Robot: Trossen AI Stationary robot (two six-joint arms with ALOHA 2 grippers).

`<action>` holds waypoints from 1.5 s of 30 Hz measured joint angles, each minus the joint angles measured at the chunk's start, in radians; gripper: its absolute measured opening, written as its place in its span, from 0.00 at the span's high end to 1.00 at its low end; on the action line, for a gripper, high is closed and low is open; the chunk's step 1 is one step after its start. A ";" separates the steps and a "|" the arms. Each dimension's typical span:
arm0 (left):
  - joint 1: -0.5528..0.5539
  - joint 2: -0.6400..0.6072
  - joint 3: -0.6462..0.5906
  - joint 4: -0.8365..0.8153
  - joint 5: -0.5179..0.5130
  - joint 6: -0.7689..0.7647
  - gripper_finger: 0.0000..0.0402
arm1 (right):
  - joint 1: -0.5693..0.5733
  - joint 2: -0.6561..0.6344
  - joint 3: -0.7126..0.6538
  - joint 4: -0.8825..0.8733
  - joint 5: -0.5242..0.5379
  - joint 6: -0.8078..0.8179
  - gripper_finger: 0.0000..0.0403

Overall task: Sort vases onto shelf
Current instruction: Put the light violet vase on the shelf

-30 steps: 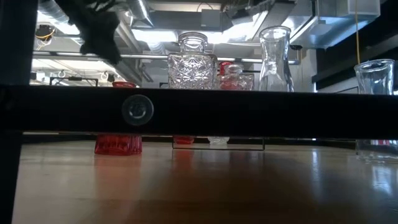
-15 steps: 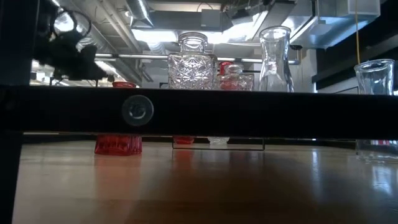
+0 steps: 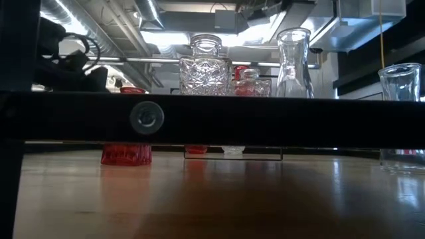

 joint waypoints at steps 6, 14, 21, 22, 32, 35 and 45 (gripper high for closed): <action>0.069 0.102 -0.001 0.063 0.077 -0.006 0.51 | -0.046 0.000 0.000 0.012 -0.053 -0.031 0.73; 0.139 0.255 0.048 0.142 0.095 0.051 0.42 | -0.050 0.000 0.000 0.027 -0.075 -0.037 0.73; 0.090 0.312 0.052 0.187 0.011 0.057 0.42 | -0.050 0.000 0.000 0.026 -0.074 -0.037 0.73; 0.090 0.316 0.062 0.177 0.002 0.042 0.42 | -0.050 0.000 0.000 0.026 -0.074 -0.037 0.73; 0.035 0.426 0.166 0.041 -0.153 -0.046 0.43 | -0.050 0.000 0.000 0.031 -0.073 -0.035 0.73; 0.026 0.449 0.172 0.052 -0.174 -0.054 0.43 | -0.050 0.000 0.000 0.031 -0.073 -0.034 0.73; 0.028 0.563 0.221 0.099 -0.055 -0.067 0.43 | -0.050 0.000 -0.001 0.031 -0.073 -0.032 0.73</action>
